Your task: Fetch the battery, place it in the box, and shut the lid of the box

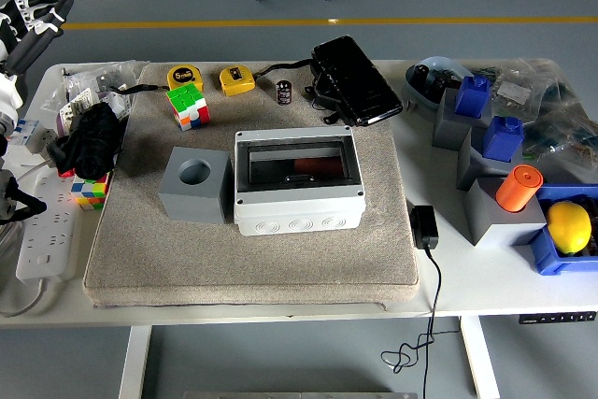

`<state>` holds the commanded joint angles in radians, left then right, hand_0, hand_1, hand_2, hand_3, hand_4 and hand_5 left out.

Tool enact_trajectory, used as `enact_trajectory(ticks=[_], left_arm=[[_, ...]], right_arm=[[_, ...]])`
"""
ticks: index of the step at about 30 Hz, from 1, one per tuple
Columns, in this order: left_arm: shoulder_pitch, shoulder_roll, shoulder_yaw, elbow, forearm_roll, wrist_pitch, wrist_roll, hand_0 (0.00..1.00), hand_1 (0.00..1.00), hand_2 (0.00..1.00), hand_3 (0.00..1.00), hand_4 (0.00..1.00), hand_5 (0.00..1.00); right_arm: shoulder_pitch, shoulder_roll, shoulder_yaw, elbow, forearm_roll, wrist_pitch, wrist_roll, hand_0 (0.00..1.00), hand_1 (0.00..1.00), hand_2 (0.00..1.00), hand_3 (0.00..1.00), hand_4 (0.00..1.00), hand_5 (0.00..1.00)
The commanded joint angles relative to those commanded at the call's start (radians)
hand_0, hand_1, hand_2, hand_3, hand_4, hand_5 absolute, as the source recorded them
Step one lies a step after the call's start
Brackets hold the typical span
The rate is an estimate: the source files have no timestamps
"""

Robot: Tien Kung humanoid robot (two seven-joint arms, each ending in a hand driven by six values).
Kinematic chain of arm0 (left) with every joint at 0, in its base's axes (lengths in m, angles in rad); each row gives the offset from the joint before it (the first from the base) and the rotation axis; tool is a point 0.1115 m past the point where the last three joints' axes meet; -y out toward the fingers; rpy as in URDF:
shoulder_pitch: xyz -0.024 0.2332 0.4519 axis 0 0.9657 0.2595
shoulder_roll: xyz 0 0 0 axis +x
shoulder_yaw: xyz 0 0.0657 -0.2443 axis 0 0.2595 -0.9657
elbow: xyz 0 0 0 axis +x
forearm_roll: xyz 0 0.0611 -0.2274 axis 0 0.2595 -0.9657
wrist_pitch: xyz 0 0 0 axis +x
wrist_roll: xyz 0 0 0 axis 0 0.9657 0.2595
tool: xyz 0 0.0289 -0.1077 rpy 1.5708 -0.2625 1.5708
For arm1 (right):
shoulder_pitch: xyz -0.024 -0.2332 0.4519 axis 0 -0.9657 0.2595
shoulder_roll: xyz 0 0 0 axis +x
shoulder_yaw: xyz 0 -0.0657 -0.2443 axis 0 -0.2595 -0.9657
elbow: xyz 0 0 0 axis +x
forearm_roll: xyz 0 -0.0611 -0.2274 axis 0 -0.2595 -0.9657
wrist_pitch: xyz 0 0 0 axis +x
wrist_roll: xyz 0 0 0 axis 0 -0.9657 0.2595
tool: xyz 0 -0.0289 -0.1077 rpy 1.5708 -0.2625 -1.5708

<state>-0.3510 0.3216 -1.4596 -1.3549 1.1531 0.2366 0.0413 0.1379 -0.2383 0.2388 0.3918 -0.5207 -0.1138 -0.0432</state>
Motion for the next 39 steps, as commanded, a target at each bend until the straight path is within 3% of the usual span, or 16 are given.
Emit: enact_trajectory(ticks=[10,15,18,20,29,39], left_arm=[[-0.005,0.006,0.014,0.004,-0.009,0.000,-0.001,0.681,0.681,0.657,0.626,0.983,0.531],[-0.009,0.010,0.019,0.004,-0.013,0.000,-0.001,0.681,0.681,0.657,0.626,0.983,0.531],[-0.008,0.012,0.017,0.004,-0.015,0.001,-0.002,0.681,0.681,0.658,0.625,0.983,0.531],[-0.007,0.012,0.015,0.004,-0.014,0.000,-0.001,0.681,0.681,0.658,0.625,0.983,0.531],[0.003,0.016,0.000,0.007,-0.010,0.000,0.002,0.681,0.681,0.658,0.625,0.982,0.533],[-0.001,0.008,0.011,-0.001,-0.006,-0.001,0.011,0.680,0.681,0.659,0.626,0.982,0.535]], right_arm=[[-0.022,-0.083,-0.060,0.140,-0.098,-0.028,-0.010,0.717,0.683,0.683,0.646,0.998,0.579],[-0.009,-0.133,-0.204,0.208,-0.089,-0.054,0.001,0.717,0.683,0.683,0.646,0.998,0.579],[-0.009,-0.140,-0.222,0.222,-0.086,-0.060,-0.001,0.712,0.673,0.674,0.645,0.998,0.582],[-0.014,-0.131,-0.225,0.210,-0.068,-0.063,0.007,0.712,0.673,0.674,0.645,0.998,0.582],[0.001,0.023,-0.031,0.000,0.062,-0.043,0.015,0.709,0.672,0.675,0.643,0.998,0.581],[0.029,0.043,-0.082,-0.018,0.096,-0.021,0.001,0.713,0.675,0.678,0.645,0.998,0.580]])
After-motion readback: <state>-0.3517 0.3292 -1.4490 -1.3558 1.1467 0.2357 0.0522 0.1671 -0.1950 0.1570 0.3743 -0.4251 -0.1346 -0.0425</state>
